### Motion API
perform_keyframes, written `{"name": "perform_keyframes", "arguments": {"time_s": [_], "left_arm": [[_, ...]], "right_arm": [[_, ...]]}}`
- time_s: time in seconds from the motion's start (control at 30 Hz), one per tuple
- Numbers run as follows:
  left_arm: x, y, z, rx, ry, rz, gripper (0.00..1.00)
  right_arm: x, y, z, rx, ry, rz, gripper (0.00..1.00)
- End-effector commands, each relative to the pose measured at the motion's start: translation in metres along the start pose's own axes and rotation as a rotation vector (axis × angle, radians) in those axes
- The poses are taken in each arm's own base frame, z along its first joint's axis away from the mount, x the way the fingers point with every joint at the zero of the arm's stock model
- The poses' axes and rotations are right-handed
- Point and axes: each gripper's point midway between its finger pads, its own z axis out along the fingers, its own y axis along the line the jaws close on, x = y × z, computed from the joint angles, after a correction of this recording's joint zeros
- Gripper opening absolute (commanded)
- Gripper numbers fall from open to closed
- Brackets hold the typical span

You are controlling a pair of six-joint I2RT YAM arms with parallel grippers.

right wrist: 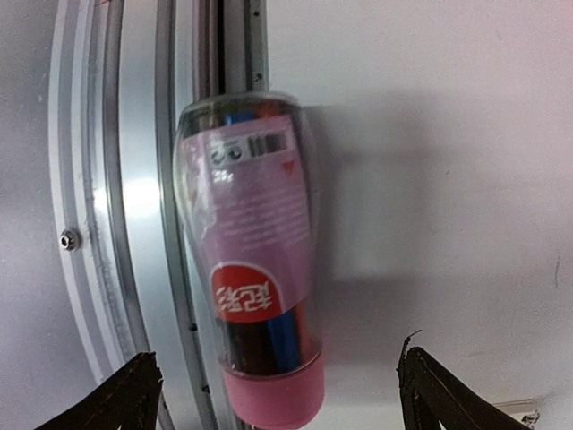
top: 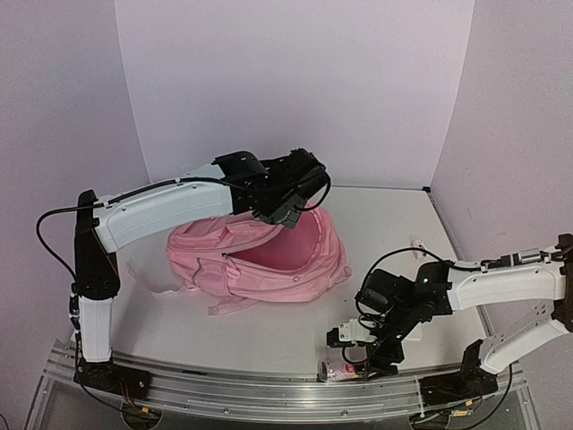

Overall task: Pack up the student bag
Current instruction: Pick up the stationery from the center of the board.

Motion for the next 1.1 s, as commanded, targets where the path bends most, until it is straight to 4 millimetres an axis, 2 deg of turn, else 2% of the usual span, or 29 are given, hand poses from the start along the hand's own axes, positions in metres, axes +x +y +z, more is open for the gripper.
{"name": "perform_keyframes", "arguments": {"time_s": [0.0, 0.17, 0.27, 0.47, 0.6, 0.77, 0.87, 1.03, 1.07], "left_arm": [[-0.058, 0.045, -0.037, -0.035, -0.179, -0.17, 0.0], [-0.056, 0.047, -0.034, -0.032, -0.174, -0.181, 0.0], [-0.054, 0.05, -0.031, -0.03, -0.169, -0.188, 0.0], [-0.053, 0.052, -0.028, -0.031, -0.162, -0.194, 0.0], [-0.054, 0.056, -0.03, -0.036, -0.166, -0.203, 0.0], [-0.056, 0.061, -0.033, -0.039, -0.173, -0.215, 0.0], [-0.055, 0.063, -0.034, -0.045, -0.176, -0.221, 0.0], [-0.054, 0.064, -0.034, -0.05, -0.175, -0.227, 0.0], [-0.054, 0.065, -0.034, -0.05, -0.175, -0.229, 0.0]], "right_arm": [[-0.033, -0.024, 0.007, 0.11, -0.124, -0.085, 0.88], [-0.027, -0.015, 0.025, 0.06, -0.068, -0.091, 0.84], [-0.024, -0.01, 0.028, 0.059, -0.046, -0.106, 0.82], [-0.013, -0.017, 0.036, 0.099, 0.013, -0.095, 0.72], [-0.008, -0.023, 0.041, 0.134, 0.056, -0.105, 0.68], [-0.01, -0.024, 0.045, 0.144, 0.067, -0.127, 0.63], [-0.016, -0.025, 0.047, 0.141, 0.054, -0.131, 0.45], [-0.029, -0.027, 0.045, 0.174, -0.021, -0.142, 0.03], [-0.032, -0.027, 0.042, 0.177, -0.045, -0.142, 0.0]]}}
